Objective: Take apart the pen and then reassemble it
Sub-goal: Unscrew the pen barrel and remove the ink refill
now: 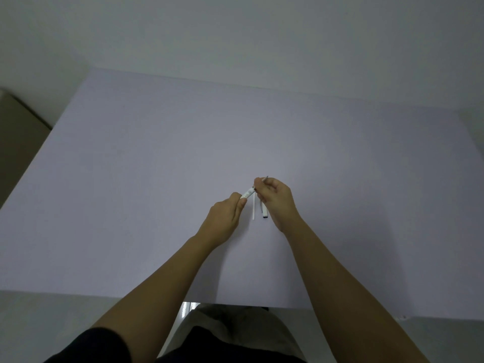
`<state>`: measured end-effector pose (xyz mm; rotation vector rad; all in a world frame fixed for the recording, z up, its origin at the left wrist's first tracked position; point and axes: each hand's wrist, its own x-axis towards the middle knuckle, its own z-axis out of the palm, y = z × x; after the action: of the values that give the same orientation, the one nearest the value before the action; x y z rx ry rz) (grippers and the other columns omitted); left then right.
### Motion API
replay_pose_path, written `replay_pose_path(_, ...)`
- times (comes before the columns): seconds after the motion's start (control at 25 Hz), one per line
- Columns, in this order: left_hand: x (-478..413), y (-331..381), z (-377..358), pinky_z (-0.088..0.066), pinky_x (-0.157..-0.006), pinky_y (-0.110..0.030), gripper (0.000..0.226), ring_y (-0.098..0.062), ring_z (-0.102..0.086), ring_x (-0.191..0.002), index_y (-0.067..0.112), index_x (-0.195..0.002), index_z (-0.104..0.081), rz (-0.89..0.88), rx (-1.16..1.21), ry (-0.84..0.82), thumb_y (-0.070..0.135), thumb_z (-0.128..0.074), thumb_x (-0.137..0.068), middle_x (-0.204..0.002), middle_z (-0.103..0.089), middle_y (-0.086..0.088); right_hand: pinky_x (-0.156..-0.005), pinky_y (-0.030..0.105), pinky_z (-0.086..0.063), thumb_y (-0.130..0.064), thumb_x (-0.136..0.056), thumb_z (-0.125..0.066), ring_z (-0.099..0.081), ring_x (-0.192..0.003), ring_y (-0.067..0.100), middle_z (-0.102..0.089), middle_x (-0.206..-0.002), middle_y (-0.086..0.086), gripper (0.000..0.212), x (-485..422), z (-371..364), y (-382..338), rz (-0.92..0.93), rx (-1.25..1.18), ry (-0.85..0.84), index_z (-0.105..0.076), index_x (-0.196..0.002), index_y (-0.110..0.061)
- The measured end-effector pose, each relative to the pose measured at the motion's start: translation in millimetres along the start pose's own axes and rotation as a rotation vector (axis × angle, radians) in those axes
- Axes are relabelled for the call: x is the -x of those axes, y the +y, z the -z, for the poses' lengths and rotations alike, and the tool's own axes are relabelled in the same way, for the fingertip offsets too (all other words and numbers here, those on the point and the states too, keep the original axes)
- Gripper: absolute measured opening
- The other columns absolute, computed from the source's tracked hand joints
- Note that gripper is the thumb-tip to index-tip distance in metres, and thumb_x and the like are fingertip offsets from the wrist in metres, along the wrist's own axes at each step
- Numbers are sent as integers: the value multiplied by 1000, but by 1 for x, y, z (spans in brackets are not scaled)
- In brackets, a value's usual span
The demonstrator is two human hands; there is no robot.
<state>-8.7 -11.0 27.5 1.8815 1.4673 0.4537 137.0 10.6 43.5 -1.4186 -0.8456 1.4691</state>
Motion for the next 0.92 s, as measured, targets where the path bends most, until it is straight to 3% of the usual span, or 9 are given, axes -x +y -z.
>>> replay_pose_path(0.16,1,-2,0,-32,-52,-29,36,-18,-40,-55,6,-94,-48,14,6,-4,33,-24,-100,-64,-47,-2,-89,23,-47,-15,-91,-57,-63,-92,6,-67,-94,-2,13,1,3,-1,-19,-83,-49,-65,-100,-16)
replay_pose_path(0.24,1,-3,0,-32,-52,-30,36,-18,-40,-54,6,-95,-48,15,6,-11,33,-24,-100,-61,-45,1,-88,24,-47,-17,-87,-62,-65,-85,3,-69,-90,-2,24,2,2,-2,-4,-16,12,-61,-112,-13)
replay_pose_path(0.36,2,-4,0,-32,-52,-30,37,-17,-39,-54,6,-95,-48,28,9,-17,33,-25,-100,-62,-46,1,-92,24,-50,-14,-86,-64,-66,-93,10,-70,-92,2,41,1,5,0,-8,-84,14,-48,-123,-20)
replay_pose_path(0.56,5,-6,-1,-33,-54,-31,38,-18,-40,-54,5,-94,-48,26,27,-22,34,-25,-100,-62,-47,-2,-82,20,-48,-24,-89,-60,-64,-89,12,-67,-85,-2,20,2,-1,1,-50,79,2,-66,-99,-7)
replay_pose_path(0.68,5,-6,-1,-32,-53,-30,37,-14,-38,-52,5,-94,-49,36,43,-15,33,-25,-100,-60,-44,2,-87,18,-45,-18,-94,-52,-61,-95,4,-65,-95,-4,21,3,0,0,-123,-85,-93,-64,-108,-8)
replay_pose_path(0.84,6,-5,-2,-33,-53,-30,38,-14,-39,-53,5,-95,-49,44,63,-18,34,-25,-100,-63,-47,-1,-82,20,-45,-20,-89,-61,-60,-84,4,-65,-86,-6,19,5,-4,2,-109,9,-14,-65,-105,-10)
replay_pose_path(0.92,5,-5,-2,-33,-53,-29,38,-13,-39,-53,6,-95,-49,54,67,-13,34,-24,-100,-60,-45,4,-83,19,-45,-13,-89,-59,-61,-94,7,-66,-102,-1,13,6,-6,3,-123,-94,-11,-65,-101,-13)
